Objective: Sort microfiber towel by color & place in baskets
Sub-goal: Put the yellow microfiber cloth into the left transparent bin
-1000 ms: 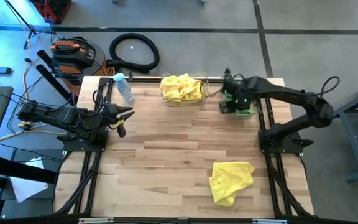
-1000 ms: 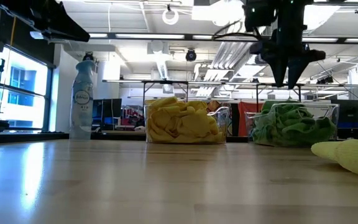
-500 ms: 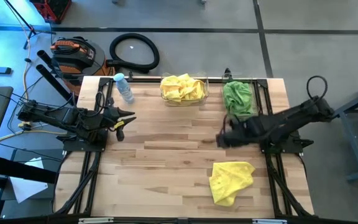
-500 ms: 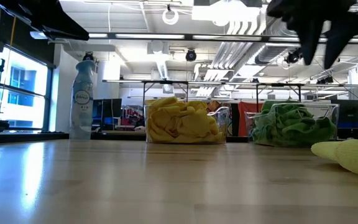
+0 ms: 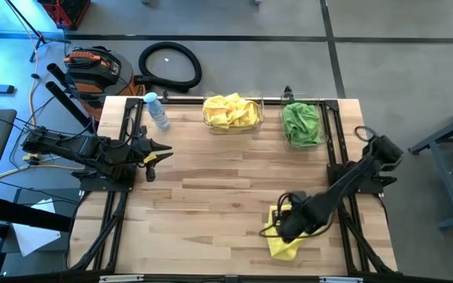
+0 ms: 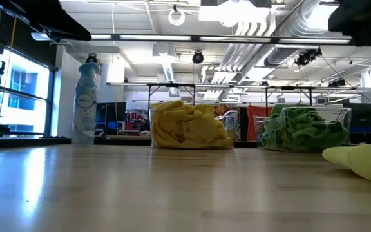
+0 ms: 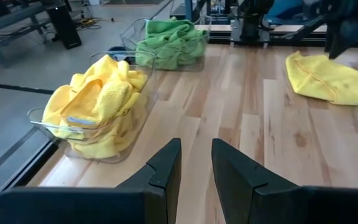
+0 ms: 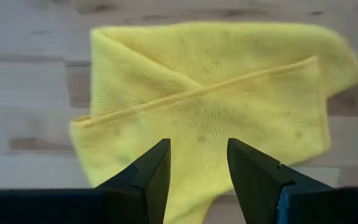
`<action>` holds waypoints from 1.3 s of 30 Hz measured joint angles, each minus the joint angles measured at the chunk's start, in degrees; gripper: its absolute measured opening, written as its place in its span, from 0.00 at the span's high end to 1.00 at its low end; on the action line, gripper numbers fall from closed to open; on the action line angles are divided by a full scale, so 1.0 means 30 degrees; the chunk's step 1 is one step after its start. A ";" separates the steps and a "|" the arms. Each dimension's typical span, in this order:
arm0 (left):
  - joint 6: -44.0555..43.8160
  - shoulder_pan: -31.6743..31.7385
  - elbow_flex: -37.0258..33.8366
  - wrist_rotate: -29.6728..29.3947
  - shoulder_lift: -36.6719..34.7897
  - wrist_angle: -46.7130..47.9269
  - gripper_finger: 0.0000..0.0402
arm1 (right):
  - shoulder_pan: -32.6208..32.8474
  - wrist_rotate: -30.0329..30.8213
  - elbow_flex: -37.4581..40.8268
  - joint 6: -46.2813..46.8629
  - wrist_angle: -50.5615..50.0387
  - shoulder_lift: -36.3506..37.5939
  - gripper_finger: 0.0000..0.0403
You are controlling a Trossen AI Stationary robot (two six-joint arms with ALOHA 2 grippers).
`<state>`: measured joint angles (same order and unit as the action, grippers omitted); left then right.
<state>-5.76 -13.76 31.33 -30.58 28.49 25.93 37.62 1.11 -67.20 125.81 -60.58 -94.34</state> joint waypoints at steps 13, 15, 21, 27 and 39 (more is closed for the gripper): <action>-0.0852 0.0005 0.0000 0.0663 0.0000 0.0000 0.81 | 0.0228 -0.1131 -0.0017 -0.1618 0.2764 -0.4591 0.62; -0.0852 0.0000 0.0000 0.0668 0.0000 0.0004 0.81 | 0.0179 -0.1087 0.0059 -0.2050 0.3107 -0.4824 0.63; 0.0129 0.0000 0.0000 0.0660 -0.0007 -0.0016 0.81 | -0.0259 -0.0817 0.0994 -0.2753 0.4631 -0.4743 0.85; 0.0462 -0.0089 -0.0053 0.2223 -0.0624 -0.0253 0.81 | -0.1544 -0.0951 0.1078 -0.5766 0.4565 -0.4366 0.95; 0.2423 0.0584 -0.5144 0.6751 -0.4842 -0.7059 0.98 | -0.4455 0.1815 0.1188 -1.0866 0.3668 -0.3198 0.99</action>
<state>1.51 -12.01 15.90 -10.33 13.96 4.76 24.25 6.55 -63.64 93.21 -49.58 -103.94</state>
